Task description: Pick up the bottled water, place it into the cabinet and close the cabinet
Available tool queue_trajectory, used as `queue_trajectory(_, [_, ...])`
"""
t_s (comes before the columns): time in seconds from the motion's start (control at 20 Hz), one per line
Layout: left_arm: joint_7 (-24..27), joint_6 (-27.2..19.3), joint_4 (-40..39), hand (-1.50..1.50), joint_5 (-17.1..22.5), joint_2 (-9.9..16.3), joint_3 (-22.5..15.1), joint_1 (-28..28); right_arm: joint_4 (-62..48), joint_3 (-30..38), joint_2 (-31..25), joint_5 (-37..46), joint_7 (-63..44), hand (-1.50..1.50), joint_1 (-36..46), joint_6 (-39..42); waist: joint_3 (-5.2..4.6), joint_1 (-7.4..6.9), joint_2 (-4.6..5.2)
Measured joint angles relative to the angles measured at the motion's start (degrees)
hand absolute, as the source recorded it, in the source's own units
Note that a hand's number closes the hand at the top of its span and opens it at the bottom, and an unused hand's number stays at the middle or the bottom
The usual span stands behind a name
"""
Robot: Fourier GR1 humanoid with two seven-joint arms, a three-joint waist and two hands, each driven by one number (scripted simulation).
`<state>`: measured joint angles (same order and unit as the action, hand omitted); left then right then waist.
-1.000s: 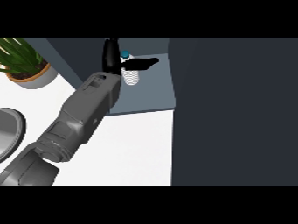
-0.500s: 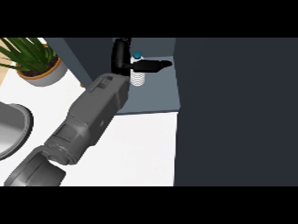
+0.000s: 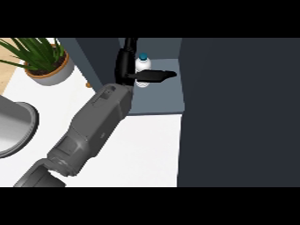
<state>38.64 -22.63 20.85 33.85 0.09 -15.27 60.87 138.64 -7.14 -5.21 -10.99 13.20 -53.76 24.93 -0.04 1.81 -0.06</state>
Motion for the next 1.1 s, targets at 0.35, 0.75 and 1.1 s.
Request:
queue_trajectory(0.35, [-1.57, 3.62, 13.39, -1.50, 3.06, -0.07, -6.82, -10.85, 0.18, -0.09, 0.13, 0.27, 0.66, -1.50, -1.26, -0.22, 0.00, -1.03, -0.35])
queue_trajectory(0.75, [-4.14, 6.10, 32.09, -1.50, 2.94, 0.31, -12.83, -22.60, 0.46, -0.92, 0.38, 0.83, -0.58, -1.50, -0.87, -1.80, 0.00, -2.25, -0.44])
queue_trajectory(1.1, [-6.82, 7.15, 47.52, 1.50, 1.85, 4.00, -16.78, -34.07, 1.13, -2.64, -1.68, 2.11, -0.12, -1.50, -1.21, -0.13, 0.01, -2.27, -0.45])
